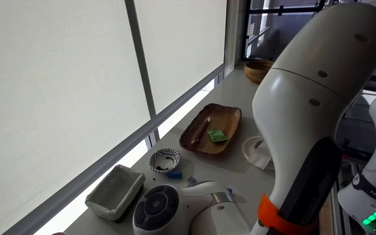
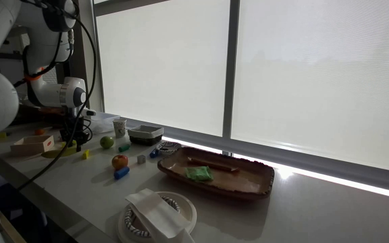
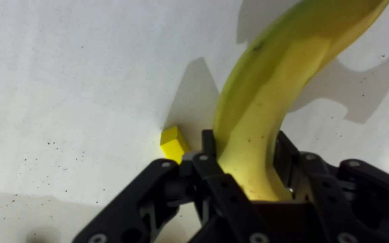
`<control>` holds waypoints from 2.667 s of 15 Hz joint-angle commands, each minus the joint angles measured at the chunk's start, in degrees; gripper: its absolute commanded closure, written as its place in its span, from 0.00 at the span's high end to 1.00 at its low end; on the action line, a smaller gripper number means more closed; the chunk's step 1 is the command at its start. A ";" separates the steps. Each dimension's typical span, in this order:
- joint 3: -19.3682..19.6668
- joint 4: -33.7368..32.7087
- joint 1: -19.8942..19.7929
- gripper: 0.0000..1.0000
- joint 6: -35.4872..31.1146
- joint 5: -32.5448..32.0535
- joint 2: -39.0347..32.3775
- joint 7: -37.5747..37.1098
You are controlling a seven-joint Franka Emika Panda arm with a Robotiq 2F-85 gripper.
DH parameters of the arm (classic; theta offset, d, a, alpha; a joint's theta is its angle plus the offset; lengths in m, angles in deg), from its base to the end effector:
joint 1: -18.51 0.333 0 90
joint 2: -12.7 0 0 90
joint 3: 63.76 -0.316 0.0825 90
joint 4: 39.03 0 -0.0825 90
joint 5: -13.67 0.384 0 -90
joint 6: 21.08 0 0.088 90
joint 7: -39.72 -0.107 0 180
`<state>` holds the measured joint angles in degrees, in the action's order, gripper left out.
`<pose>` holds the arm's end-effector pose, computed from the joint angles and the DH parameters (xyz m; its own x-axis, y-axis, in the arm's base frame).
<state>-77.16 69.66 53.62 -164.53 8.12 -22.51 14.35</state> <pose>0.4228 0.4697 0.1839 0.9045 0.4260 -0.0204 0.4236 -0.9028 -0.0739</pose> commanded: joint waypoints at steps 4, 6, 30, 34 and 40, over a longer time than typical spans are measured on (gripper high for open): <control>1.49 -0.97 0.55 0.69 1.03 1.05 -1.62 0.74; 1.50 -1.44 0.66 0.77 0.64 0.45 -1.72 1.79; -2.92 -11.22 -8.78 1.00 13.21 1.38 0.14 25.44; -2.92 -10.34 -9.43 1.00 13.90 2.95 2.12 22.58; -2.99 -5.42 -8.19 1.00 18.41 5.87 10.88 11.72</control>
<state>-80.15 59.80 44.75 -149.29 11.93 -17.74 31.18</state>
